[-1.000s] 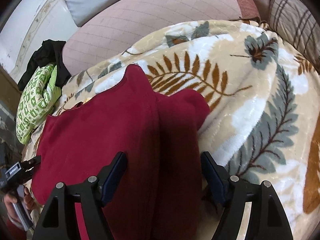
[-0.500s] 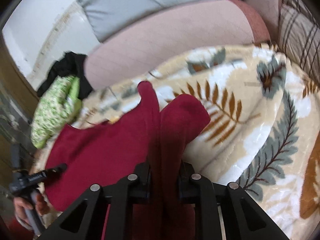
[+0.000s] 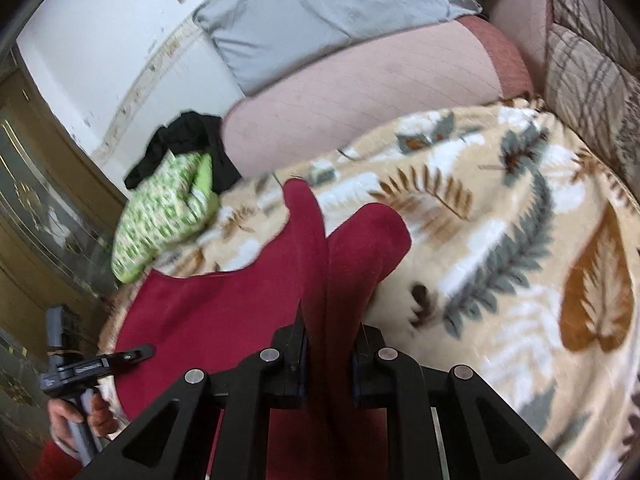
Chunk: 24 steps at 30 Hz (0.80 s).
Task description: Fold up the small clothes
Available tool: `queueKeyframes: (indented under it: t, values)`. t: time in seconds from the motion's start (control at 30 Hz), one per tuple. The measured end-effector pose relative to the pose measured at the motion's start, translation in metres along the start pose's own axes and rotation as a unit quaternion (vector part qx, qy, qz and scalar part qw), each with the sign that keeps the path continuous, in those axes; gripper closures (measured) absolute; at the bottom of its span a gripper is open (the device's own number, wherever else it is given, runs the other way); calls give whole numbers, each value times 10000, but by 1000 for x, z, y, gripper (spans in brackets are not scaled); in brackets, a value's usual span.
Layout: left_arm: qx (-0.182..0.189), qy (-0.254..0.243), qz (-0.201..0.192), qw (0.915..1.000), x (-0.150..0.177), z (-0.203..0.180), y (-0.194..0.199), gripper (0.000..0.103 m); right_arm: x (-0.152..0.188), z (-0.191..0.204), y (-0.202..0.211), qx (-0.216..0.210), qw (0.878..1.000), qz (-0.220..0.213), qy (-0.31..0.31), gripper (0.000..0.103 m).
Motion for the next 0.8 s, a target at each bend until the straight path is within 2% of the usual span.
queueKeyframes:
  t: [0.1,0.13,0.17,0.27,0.37,0.43,0.5,0.53,0.67,0.73,0.8]
  values:
    - [-399,-35,40,9992,16,12,-23,78,28,-21,-33,374,9974,611,-83,86]
    - [-388,-44,-7,9992,16,12,-23,77,39,-28,-45,511,9939,972,-123,85]
    - [-315,-18,-8,9995,16,11,-20,76,43,-32,-47,623,9921,1081,-121,83]
    - [-351,-147,-98,9992,12,8,-8,75,38,-27,-20,926,9930,724,107,72]
    - [-474,-339,-237,9980,11,4,1,75,25,-11,14,1356,9883,368,595,69]
    - [-489,-366,-405,9973,11,6,11,75,19,5,28,1169,9909,-14,669,69]
    - [-523,-415,-635,9957,10,4,19,75,23,20,22,653,9956,-40,667,69]
    - [-558,-469,-752,9945,11,3,24,75,28,25,11,542,9963,88,661,69]
    - [-687,-654,-1197,9883,8,-3,35,75,42,25,-36,557,9965,389,491,69]
    - [-503,-598,-1271,9888,3,-11,39,75,49,14,-57,697,9943,726,345,69]
    - [-250,-510,-1278,9902,-1,-22,41,69,57,7,-72,708,9914,1074,232,69]
Point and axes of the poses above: each gripper's, at about its wrist camera, not at the fingertips, and y roughly against the way its jaws point, z to its left, x to its underside, the point moved 6 cm from there along -y, roughly the way its jaws point, and after that the axes turned 15 degrees about y, right-handed, at the moved point
